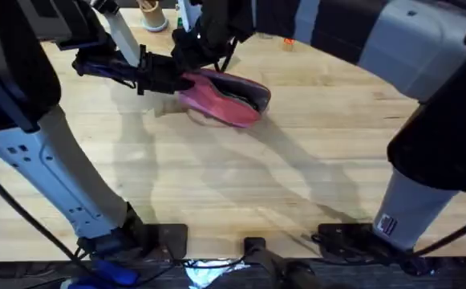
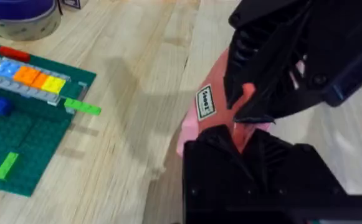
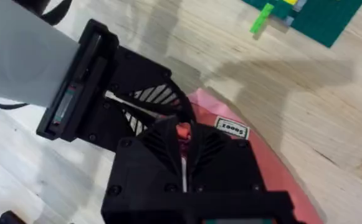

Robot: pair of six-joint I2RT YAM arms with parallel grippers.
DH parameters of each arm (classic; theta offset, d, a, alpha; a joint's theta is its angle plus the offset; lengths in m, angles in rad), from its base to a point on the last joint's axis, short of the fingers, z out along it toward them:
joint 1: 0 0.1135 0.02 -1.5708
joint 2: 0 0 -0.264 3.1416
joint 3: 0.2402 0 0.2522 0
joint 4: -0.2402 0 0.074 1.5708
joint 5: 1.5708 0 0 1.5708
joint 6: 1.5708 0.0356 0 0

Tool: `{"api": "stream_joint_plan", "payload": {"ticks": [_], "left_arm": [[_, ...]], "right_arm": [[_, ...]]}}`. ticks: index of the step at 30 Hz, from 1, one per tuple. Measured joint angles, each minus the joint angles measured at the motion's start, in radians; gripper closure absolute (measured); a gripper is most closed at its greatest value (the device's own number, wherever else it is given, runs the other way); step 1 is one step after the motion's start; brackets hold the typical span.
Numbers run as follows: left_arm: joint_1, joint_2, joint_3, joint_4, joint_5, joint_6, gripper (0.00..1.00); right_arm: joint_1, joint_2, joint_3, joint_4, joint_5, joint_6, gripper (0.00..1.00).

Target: Unzip the bag, pick up the pens from the table one at a time and place them inside, then zip the bag closed.

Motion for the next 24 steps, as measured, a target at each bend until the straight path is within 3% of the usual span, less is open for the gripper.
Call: {"api": "stream_joint_plan", "payload": {"ticks": [11, 24], "left_arm": [[-0.021, 0.0, 0.0, -0.01, 0.065, -0.004, 0.959], [-0.027, 0.0, 0.0, -0.01, 0.063, -0.017, 0.959]], "right_arm": [[-0.043, -0.038, 0.0, -0.069, -0.003, 0.003, 0.967], [-0.093, -0.04, 0.0, -0.144, -0.023, 0.004, 0.967]]}}
